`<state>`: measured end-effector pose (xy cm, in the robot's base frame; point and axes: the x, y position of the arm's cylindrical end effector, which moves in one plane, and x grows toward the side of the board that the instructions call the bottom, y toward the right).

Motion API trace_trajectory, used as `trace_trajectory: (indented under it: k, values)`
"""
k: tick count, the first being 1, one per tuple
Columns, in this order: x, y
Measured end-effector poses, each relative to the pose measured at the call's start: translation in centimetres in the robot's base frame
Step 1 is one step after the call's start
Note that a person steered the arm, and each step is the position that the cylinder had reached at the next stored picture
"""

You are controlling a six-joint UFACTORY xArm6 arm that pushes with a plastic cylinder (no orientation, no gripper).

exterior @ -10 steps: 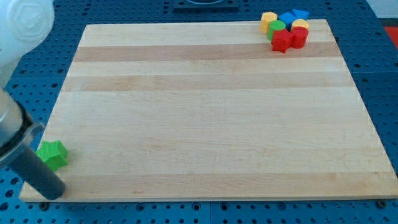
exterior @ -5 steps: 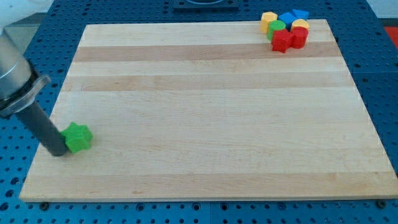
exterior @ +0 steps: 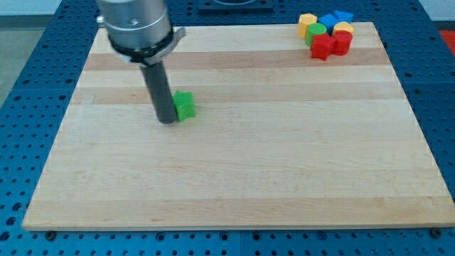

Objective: Push the green star into the green circle

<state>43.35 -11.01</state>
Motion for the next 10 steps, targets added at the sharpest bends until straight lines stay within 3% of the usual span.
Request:
trace_trajectory:
  k: [6, 10]
  values:
    - [-14.3, 13.9]
    - [-16.6, 19.0]
